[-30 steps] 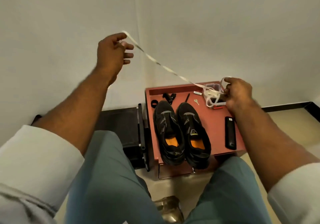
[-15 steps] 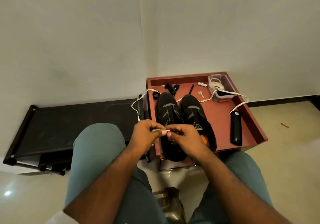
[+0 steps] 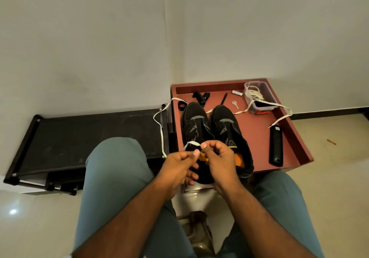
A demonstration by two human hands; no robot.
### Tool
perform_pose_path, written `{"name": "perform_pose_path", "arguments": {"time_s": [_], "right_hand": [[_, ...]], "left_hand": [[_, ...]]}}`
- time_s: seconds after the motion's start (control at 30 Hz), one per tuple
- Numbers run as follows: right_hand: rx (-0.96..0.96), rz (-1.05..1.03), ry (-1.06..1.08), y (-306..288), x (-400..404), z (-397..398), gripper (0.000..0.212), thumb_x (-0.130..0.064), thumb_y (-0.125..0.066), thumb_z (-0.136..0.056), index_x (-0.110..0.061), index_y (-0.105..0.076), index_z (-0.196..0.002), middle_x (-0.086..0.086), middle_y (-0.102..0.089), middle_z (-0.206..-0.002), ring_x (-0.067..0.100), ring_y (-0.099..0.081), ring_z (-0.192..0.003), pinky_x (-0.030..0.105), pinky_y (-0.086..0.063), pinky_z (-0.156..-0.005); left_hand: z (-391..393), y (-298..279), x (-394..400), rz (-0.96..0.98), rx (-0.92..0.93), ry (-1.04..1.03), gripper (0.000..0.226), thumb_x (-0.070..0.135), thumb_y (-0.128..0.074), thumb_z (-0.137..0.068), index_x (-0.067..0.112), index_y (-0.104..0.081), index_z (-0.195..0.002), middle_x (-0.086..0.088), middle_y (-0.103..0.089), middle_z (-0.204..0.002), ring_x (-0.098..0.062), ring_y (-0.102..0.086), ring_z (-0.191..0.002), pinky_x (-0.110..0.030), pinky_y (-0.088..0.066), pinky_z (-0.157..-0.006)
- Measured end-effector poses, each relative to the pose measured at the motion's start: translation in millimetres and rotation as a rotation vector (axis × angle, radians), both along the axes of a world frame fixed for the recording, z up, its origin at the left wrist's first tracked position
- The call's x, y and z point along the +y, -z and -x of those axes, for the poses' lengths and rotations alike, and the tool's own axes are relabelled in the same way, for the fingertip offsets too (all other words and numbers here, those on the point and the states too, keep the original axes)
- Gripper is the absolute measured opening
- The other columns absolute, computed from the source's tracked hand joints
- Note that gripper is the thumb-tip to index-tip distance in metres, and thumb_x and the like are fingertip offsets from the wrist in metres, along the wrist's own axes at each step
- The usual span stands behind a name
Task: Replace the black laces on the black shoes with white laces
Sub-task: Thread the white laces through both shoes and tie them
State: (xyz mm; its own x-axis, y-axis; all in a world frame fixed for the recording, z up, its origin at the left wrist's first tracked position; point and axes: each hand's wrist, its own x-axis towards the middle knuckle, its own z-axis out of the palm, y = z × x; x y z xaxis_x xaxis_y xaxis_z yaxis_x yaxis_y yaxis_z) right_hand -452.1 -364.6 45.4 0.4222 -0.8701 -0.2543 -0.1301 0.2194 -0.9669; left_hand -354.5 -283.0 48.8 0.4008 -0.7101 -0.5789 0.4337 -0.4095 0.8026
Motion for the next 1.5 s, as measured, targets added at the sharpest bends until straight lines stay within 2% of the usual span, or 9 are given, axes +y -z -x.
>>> {"name": "perform_pose_path", "arguments": {"time_s": [0.23,0.37,0.47,0.6,0.87,1.07,1.17,1.37,1.5], "right_hand": [[0.021,-0.024,-0.138,7,0,2,0.010,-0.013,-0.061,-0.092,-0.012,-0.072,-0.093,0.007,-0.072,-0.088,0.018,-0.069,-0.085,0.026,-0.055,-0.075],[0.085,0.113,-0.189,14,-8,4,0.009,-0.017,-0.063,-0.092,-0.016,-0.072,-0.093,0.001,-0.072,-0.087,0.010,-0.067,-0.085,0.021,-0.053,-0.076],[0.390,0.427,-0.289,26,-13,11,0.015,-0.024,-0.063,-0.092,-0.018,-0.069,-0.104,-0.004,-0.066,-0.099,0.005,-0.061,-0.089,0.012,-0.044,-0.075],[0.808,0.735,-0.629,24,-10,10,0.026,-0.029,-0.061,-0.091,-0.016,-0.063,-0.114,0.004,-0.062,-0.108,0.020,-0.057,-0.102,0.030,-0.047,-0.085],[1.263,0.800,-0.786,19,8,30,0.023,-0.030,-0.053,-0.094,-0.016,-0.062,-0.110,0.006,-0.063,-0.110,0.025,-0.056,-0.106,0.036,-0.042,-0.090],[1.132,0.401,-0.865,11,21,34,0.026,-0.034,-0.062,-0.091,-0.018,-0.062,-0.111,0.003,-0.065,-0.105,0.019,-0.063,-0.098,0.032,-0.052,-0.082],[0.887,0.219,-0.617,10,17,37,0.021,-0.041,-0.060,-0.092,-0.022,-0.067,-0.095,-0.005,-0.065,-0.083,0.010,-0.062,-0.077,0.025,-0.050,-0.068],[0.608,0.099,-0.191,6,-10,9,0.031,-0.017,-0.047,-0.100,-0.011,-0.059,-0.128,0.005,-0.065,-0.110,0.017,-0.064,-0.090,0.015,-0.043,-0.063],[0.596,-0.021,-0.086,28,-19,-15,0.036,-0.009,-0.044,-0.095,-0.013,-0.060,-0.127,0.008,-0.065,-0.118,0.018,-0.063,-0.091,0.037,-0.056,-0.082]], "left_hand": [[-6,4,-12,0.103,0.120,-0.253,0.016,0.009,-0.073,-0.082,0.000,-0.071,-0.096,-0.004,-0.065,-0.066,-0.007,-0.058,-0.054,-0.019,-0.049,-0.047],[-13,10,-17,0.135,0.074,-0.342,0.011,0.007,-0.070,-0.085,0.002,-0.067,-0.094,-0.008,-0.064,-0.071,-0.011,-0.060,-0.058,-0.022,-0.052,-0.050],[-19,17,-19,0.102,-0.001,-0.427,0.006,0.005,-0.068,-0.087,0.006,-0.064,-0.091,-0.009,-0.063,-0.072,-0.012,-0.060,-0.058,-0.022,-0.053,-0.050],[-24,26,-20,0.082,-0.025,-0.458,0.015,-0.001,-0.068,-0.086,0.003,-0.063,-0.100,-0.013,-0.067,-0.079,-0.014,-0.065,-0.060,-0.023,-0.056,-0.054],[-21,35,-23,0.047,-0.001,-0.289,0.011,0.001,-0.072,-0.083,0.003,-0.068,-0.093,-0.011,-0.070,-0.077,-0.016,-0.069,-0.066,-0.029,-0.060,-0.064],[-22,41,-26,0.025,-0.015,-0.295,0.017,-0.007,-0.071,-0.081,0.004,-0.067,-0.093,-0.012,-0.070,-0.079,-0.019,-0.070,-0.071,-0.029,-0.061,-0.068],[-22,44,-32,0.010,-0.058,-0.296,0.018,-0.006,-0.072,-0.081,0.008,-0.066,-0.090,-0.009,-0.069,-0.077,-0.018,-0.068,-0.070,-0.027,-0.060,-0.065],[-22,54,-51,-0.017,-0.189,-0.250,0.007,0.002,-0.072,-0.084,0.001,-0.070,-0.091,-0.006,-0.068,-0.070,-0.008,-0.061,-0.056,-0.016,-0.052,-0.050],[-22,62,-62,-0.028,-0.280,-0.229,0.009,0.001,-0.070,-0.085,-0.002,-0.070,-0.094,-0.005,-0.064,-0.068,-0.008,-0.058,-0.056,-0.016,-0.050,-0.048]]}}
